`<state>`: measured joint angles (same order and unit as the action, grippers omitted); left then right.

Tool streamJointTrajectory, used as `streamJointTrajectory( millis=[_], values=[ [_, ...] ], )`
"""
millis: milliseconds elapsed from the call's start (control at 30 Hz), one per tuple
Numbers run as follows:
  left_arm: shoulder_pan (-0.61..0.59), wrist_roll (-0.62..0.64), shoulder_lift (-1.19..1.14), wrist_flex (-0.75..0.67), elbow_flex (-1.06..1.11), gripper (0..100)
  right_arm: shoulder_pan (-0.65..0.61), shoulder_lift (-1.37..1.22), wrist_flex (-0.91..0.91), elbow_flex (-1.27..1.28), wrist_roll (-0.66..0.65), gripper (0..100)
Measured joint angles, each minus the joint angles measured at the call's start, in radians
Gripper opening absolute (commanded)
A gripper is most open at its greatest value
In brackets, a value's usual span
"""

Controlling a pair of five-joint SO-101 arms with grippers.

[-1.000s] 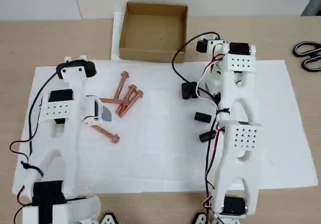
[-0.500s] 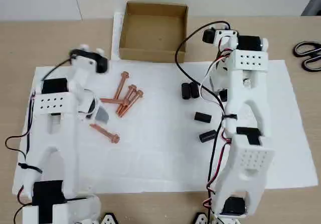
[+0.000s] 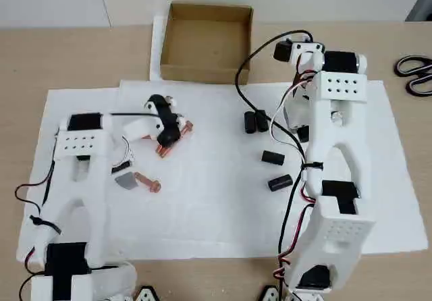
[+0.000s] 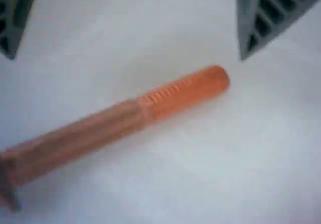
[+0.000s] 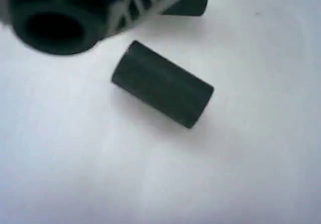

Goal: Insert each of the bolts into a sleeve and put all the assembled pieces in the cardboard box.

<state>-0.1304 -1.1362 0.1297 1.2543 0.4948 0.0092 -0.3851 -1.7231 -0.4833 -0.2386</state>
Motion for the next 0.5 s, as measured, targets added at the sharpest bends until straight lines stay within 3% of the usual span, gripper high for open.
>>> streamJointTrajectory(
  millis=[267, 500],
  values=[
    [0.058, -0.02, 0.0, -0.244, 0.161, 27, 0.0, 0.0, 0.0, 0.0, 0.02, 0.4],
    [0.11, -0.025, 0.003, -0.275, 0.218, 15, 0.0, 0.0, 0.0, 0.0, 0.032, 0.4]
  ],
)
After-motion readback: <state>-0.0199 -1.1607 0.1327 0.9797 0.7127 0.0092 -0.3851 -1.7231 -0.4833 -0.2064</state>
